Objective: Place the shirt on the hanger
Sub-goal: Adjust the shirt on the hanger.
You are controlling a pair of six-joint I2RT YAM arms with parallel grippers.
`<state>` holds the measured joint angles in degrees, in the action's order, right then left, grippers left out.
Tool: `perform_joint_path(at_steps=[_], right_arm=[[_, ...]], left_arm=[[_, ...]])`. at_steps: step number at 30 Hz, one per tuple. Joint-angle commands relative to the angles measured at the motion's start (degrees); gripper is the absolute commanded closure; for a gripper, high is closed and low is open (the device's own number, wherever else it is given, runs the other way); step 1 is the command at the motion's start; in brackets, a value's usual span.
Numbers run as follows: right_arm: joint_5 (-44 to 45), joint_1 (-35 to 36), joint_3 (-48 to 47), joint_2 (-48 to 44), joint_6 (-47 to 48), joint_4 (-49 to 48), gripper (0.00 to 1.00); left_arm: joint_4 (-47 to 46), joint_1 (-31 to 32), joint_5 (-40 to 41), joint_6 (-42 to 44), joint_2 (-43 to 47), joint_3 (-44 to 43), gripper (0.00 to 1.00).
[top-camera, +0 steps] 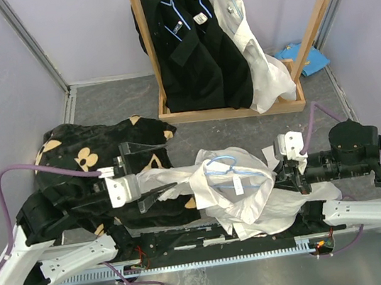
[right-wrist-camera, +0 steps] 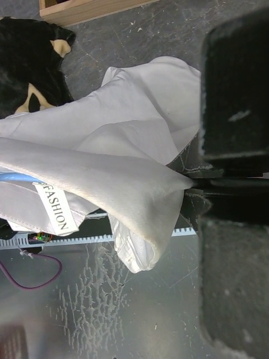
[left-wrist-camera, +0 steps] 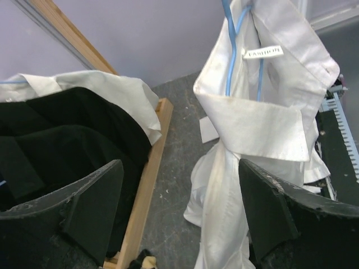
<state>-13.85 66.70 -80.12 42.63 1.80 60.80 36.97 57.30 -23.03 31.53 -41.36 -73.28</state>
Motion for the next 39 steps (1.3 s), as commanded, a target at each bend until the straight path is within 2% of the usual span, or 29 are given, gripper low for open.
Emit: perform_joint_path(at_steps=[1, 7, 12, 19, 31, 36, 39], right_arm=[[0.5, 0.1, -1.1, 0.5, 0.9, -3.2, 1.00], [-1.4, 0.1, -1.1, 1.1, 0.7, -4.1, 1.00], [-1.7, 0.1, -0.7, 0.8, 0.5, -4.6, 1.00], [-1.2, 0.1, 0.2, 0.4, 0.2, -5.1, 1.00], [-2.4, 0.1, -0.3, 0.6, 0.3, -6.0, 1.00], [-2.3, 0.1, 0.2, 0.4, 0.0, -6.3, 1.00], [-2.4, 0.1, 0.2, 0.5, 0.0, -6.3, 1.00]], left_arm=[[-2.0, -0.2, -2.0, 0.8, -1.4, -2.9, 0.10], [-7.2, -0.1, -3.7, -0.8, -1.8, 1.0, 0.09], [-8.8, -0.2, -7.6, -2.1, -3.9, 0.7, 0.09], [-14.6, -0.1, -13.6, -8.0, -4.0, 4.9, 0.10], [-16.7, -0.2, -9.9, -10.3, -3.3, 10.6, 0.22], [-16.5, -0.1, -9.3, -10.7, -3.9, 11.7, 0.14], [-16.1, -0.2, -9.6, -10.6, -4.5, 11.5, 0.12]])
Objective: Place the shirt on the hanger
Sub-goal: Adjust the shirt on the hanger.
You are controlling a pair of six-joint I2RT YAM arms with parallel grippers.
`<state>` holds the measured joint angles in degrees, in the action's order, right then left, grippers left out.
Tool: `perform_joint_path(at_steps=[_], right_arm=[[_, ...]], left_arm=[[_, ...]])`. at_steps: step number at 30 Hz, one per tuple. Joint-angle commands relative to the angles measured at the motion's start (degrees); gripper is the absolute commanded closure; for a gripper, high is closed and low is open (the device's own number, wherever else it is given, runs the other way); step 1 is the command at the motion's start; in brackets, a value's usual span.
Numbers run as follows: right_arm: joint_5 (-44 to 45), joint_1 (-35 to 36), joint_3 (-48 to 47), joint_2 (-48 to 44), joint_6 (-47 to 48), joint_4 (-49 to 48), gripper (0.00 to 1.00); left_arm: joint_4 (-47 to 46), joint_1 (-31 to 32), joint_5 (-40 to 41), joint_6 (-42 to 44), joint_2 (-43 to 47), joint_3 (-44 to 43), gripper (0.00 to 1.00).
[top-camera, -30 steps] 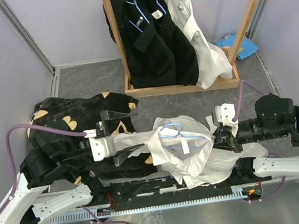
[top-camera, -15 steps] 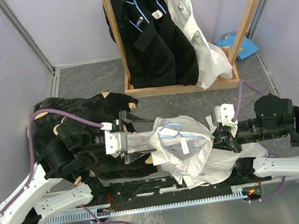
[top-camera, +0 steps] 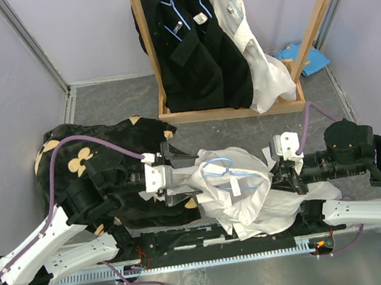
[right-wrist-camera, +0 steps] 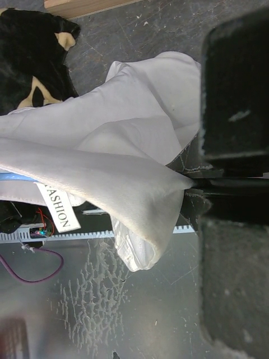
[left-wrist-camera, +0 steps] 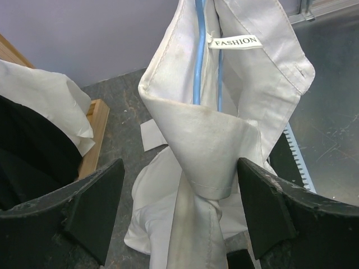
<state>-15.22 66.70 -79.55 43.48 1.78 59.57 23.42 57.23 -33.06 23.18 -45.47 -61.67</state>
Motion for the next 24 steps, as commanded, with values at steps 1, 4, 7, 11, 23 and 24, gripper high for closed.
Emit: perform_joint_path(at_steps=[1, 4, 7, 11, 23, 24], right_arm=[[-1.1, 0.1, -0.4, -0.4, 0.1, -5.0, 1.00], [-0.7, 0.1, -0.5, -0.7, 0.2, -4.7, 1.00], [-0.6, 0.1, -0.8, -1.2, 0.3, -4.7, 1.00], [-0.8, 0.1, -1.4, -1.2, 0.3, -4.3, 1.00], [-0.1, 0.1, -0.7, -0.4, 0.4, -4.1, 1.00], [0.1, 0.1, -0.6, -0.3, 0.5, -3.9, 1.00]], left_arm=[[-2.4, -0.1, 0.5, -2.1, -0.4, 0.0, 0.13], [-2.4, -0.1, 1.3, -1.5, -0.5, 0.6, 0.18], [-2.2, -0.1, 1.6, -1.3, -0.9, 0.6, 0.24], [-2.4, -0.1, 1.2, -1.6, -1.5, 0.2, 0.26], [-3.1, -0.1, -1.4, -2.2, -1.5, -1.2, 0.31], [-3.3, -0.1, -1.6, -2.5, -1.4, -1.3, 0.26]])
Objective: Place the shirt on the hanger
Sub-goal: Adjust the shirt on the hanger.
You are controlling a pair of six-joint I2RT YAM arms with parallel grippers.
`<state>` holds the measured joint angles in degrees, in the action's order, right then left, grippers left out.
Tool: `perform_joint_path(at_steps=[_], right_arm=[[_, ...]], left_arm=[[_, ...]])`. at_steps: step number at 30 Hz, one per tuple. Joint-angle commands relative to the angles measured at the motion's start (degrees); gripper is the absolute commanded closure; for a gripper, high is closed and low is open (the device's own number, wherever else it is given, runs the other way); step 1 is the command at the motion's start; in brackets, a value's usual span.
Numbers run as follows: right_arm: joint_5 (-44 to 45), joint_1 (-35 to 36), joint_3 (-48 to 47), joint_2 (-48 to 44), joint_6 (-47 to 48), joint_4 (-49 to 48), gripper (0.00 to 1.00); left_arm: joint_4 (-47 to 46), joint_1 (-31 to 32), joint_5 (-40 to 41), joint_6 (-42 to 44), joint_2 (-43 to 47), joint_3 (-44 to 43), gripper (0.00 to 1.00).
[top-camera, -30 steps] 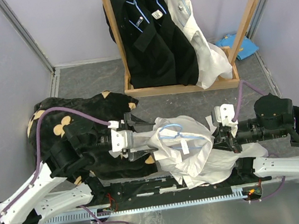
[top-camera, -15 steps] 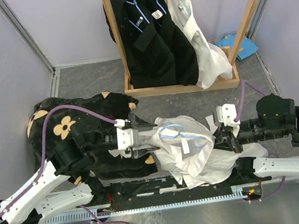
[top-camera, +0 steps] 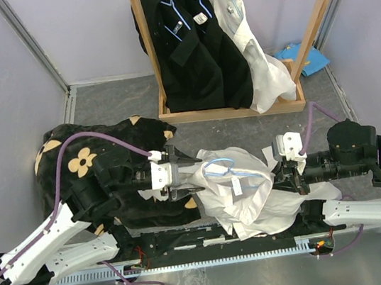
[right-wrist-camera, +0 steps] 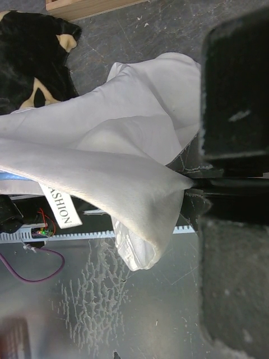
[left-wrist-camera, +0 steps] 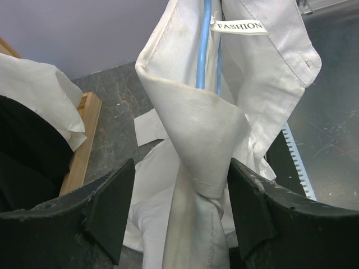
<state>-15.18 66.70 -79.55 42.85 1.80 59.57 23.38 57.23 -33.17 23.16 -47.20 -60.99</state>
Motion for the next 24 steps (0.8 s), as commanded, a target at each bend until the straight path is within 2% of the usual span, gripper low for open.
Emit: perform_joint_path(at_steps=[1, 5, 8, 10, 14, 16, 22, 24], right_arm=[[0.2, 0.1, -0.7, 0.5, 0.5, -3.7, 1.00], [-0.1, 0.1, -0.5, 0.7, 0.6, -4.1, 1.00], [-0.2, 0.1, -0.2, 0.7, 0.6, -4.6, 1.00], [-0.3, 0.1, -0.2, 0.9, 0.6, -4.6, 1.00], [-0.5, 0.1, -0.4, 1.2, 0.8, -4.4, 1.00], [-0.5, 0.1, -0.6, 1.3, 0.9, -4.4, 1.00], [0.7, 0.1, -0.6, 1.4, 1.1, -4.2, 0.99], [2.2, 0.1, -0.5, 1.2, 1.1, -3.8, 0.90]], left_arm=[[-3.5, -0.1, -1.5, -2.7, 0.5, -2.1, 0.22], [-4.8, -0.1, -2.2, -2.8, 1.6, -1.5, 0.11], [-5.4, -0.1, -2.5, -2.8, 1.7, -0.7, 0.10], [-5.4, -0.1, -2.9, -3.2, 1.1, -0.7, 0.13], [-5.3, -0.1, -3.7, -3.7, 0.1, -1.0, 0.29], [-5.2, -0.1, -3.7, -3.6, -0.1, -0.9, 0.42], [-3.9, -0.1, -2.5, -2.8, -0.1, -1.3, 0.94], [-2.8, -0.1, -0.2, -2.5, -0.1, -1.9, 0.97]])
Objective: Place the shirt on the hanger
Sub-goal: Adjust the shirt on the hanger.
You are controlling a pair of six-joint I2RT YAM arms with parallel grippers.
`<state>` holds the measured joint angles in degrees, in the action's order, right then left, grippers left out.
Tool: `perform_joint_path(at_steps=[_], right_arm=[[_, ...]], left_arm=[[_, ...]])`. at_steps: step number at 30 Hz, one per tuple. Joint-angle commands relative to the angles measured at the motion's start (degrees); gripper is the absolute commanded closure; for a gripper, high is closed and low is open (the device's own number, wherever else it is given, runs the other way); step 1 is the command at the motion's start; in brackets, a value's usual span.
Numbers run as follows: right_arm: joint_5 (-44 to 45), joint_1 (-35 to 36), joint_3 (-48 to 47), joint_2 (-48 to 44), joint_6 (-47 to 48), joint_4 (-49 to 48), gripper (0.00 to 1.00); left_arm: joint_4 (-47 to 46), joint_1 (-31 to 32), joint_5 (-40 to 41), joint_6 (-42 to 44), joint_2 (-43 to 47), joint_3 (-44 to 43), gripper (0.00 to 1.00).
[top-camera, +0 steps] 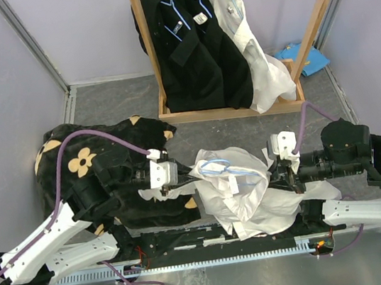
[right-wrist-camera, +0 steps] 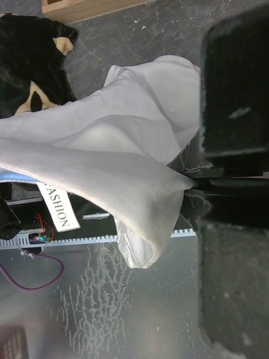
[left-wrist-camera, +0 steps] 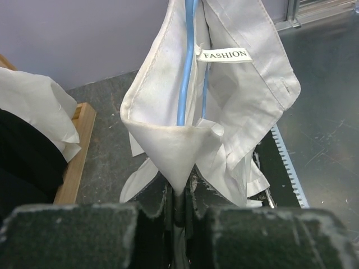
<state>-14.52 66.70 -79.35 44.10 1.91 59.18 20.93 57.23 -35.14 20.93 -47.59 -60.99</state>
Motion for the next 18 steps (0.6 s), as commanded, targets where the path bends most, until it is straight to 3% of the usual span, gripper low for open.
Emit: perform_joint_path(at_steps=[1, 4, 10, 18], right_arm=[[2.6, 0.1, -0.6, -0.1, 1.0, -3.0, 0.83], [7.8, 0.1, -0.6, -0.5, 0.8, -1.3, 0.60], [14.6, 0.1, -0.6, -3.2, 0.4, 3.0, 0.34], [18.2, 0.1, -1.0, -6.8, -0.5, 9.7, 0.22]], left_arm=[[0.5, -0.1, 3.7, 0.3, 0.2, -2.3, 0.97], [4.6, -0.1, 6.8, 2.4, 0.2, -3.9, 0.97], [10.1, -0.1, 12.8, 6.1, 1.7, -6.0, 0.97], [16.7, -0.1, 15.2, 9.8, 5.3, -9.0, 0.97]])
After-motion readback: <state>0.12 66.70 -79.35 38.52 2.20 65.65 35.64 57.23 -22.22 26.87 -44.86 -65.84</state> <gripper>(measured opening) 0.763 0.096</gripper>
